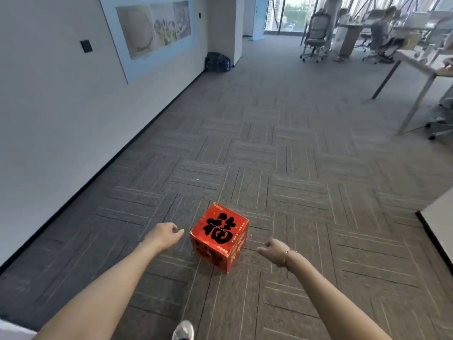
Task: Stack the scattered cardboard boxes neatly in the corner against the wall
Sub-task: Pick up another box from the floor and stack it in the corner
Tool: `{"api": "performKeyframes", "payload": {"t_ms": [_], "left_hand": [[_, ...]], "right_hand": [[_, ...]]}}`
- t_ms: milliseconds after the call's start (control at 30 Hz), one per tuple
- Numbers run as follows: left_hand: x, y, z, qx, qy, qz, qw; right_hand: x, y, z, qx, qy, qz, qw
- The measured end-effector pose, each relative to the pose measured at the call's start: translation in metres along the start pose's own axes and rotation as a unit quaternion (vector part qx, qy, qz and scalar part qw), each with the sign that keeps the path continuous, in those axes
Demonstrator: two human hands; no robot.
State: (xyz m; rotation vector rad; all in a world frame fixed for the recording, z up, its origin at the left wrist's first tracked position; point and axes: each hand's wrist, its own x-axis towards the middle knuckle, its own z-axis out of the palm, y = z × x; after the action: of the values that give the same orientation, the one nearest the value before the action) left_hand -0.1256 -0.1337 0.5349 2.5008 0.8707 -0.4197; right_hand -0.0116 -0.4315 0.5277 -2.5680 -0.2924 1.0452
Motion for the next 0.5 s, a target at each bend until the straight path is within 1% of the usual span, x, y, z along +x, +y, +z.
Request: {"api": "performKeyframes", "payload": {"t_ms": [300,433,500], "left_hand": [[0.168,-0.017,-0.046,0.036,-0.073,0.053,0.995],[0.227,-0.018,-0.042,0.053,-0.11,0.063,0.991],[0.258,-0.018,-0.032,0.056,-0.116,0.067,0.989]], "right_hand": [[0.117,-0.078,0.025,0.111,-0.005,0.086,0.99],[0.164,-0.094,0.026,0.133,-0.005,0.108,0.985],[0.192,-0.095,0.027,0.145,-0.002,0.117,0.983]]}}
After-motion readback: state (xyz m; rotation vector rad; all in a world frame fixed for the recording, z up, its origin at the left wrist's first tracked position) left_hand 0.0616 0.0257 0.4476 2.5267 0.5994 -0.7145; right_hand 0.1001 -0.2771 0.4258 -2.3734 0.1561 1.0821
